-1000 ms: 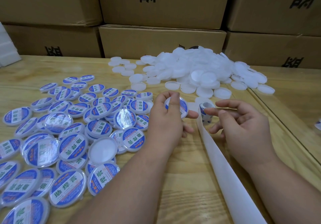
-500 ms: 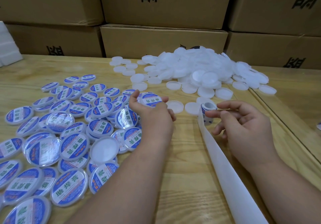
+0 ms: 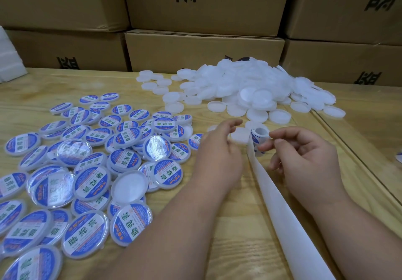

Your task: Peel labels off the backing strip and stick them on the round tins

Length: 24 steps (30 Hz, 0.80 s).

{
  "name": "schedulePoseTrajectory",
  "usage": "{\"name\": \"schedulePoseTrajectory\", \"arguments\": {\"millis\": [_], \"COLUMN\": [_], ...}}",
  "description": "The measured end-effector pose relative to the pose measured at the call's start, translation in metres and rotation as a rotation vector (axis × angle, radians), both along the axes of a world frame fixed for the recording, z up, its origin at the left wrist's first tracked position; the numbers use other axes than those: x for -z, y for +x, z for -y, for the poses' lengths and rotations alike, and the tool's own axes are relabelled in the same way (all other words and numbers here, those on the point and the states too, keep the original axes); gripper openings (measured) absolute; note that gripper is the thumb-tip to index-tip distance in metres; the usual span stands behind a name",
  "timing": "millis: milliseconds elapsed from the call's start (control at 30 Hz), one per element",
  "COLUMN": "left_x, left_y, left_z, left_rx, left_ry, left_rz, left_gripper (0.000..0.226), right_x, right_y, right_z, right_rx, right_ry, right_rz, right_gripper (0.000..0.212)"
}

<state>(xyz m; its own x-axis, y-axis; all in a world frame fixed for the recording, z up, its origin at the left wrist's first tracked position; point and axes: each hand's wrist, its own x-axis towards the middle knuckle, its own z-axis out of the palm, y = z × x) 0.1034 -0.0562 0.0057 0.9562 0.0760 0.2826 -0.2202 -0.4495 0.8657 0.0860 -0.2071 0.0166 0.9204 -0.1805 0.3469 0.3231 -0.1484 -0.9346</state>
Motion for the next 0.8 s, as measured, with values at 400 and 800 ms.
{"name": "schedulePoseTrajectory", "arguments": {"millis": [400, 800], "left_x": [0.0051, 0.0057], "left_y": [-0.0017, 0.0033], "left_z": [-0.0020, -0.0020], "left_rx": [-0.110, -0.187], "left_ry": [0.558, 0.360], "left_rz": [-0.087, -0.027], "left_gripper": [0.046, 0.019], "right_x": [0.0043, 0.0082], "right_y": [0.0023, 0.0037], "right_z": [-0.0017, 0.0018], "right_rx": [-0.087, -0.165], "right_ry": [-0.192, -0.357], "right_rz": [-0.134, -0.118], "right_gripper": [0.021, 0.014]}}
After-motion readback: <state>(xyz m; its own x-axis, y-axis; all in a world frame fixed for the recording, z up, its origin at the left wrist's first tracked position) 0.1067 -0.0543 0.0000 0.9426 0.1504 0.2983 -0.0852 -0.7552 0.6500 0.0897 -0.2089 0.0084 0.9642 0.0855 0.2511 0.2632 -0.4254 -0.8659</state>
